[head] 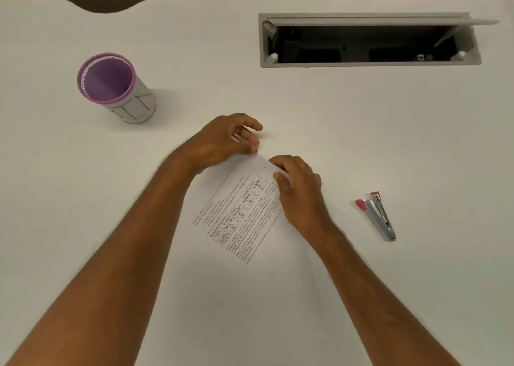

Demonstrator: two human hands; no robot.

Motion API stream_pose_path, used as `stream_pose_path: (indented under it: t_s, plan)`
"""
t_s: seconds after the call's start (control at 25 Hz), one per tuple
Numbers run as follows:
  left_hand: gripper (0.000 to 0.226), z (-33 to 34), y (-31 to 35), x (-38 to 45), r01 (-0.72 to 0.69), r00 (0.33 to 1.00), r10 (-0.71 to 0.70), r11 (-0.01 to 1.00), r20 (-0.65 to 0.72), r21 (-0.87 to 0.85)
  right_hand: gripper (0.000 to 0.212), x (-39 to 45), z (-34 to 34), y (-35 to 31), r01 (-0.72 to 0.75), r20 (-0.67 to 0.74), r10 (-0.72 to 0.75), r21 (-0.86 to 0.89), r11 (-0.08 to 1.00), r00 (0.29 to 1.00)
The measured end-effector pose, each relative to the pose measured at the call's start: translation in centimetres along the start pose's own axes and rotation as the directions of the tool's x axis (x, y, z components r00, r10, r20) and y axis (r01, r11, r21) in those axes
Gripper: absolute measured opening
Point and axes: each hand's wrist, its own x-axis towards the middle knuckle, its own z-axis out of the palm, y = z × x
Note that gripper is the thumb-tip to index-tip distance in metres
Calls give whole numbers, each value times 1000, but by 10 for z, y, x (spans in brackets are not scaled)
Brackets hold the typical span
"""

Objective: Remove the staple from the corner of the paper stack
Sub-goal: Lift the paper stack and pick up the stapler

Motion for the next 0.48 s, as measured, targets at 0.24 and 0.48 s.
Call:
stream_pose_path:
  t_s: [0.24, 0.48]
  plan:
    - [8, 14, -7, 10, 10, 991, -50, 954, 126, 300, 27, -6, 6, 2, 7, -108, -2, 44, 999, 994]
    - [2, 18, -21, -1, 104, 994, -108, 966, 7, 236, 37, -40, -36, 39, -21, -438, -52, -159, 987, 898]
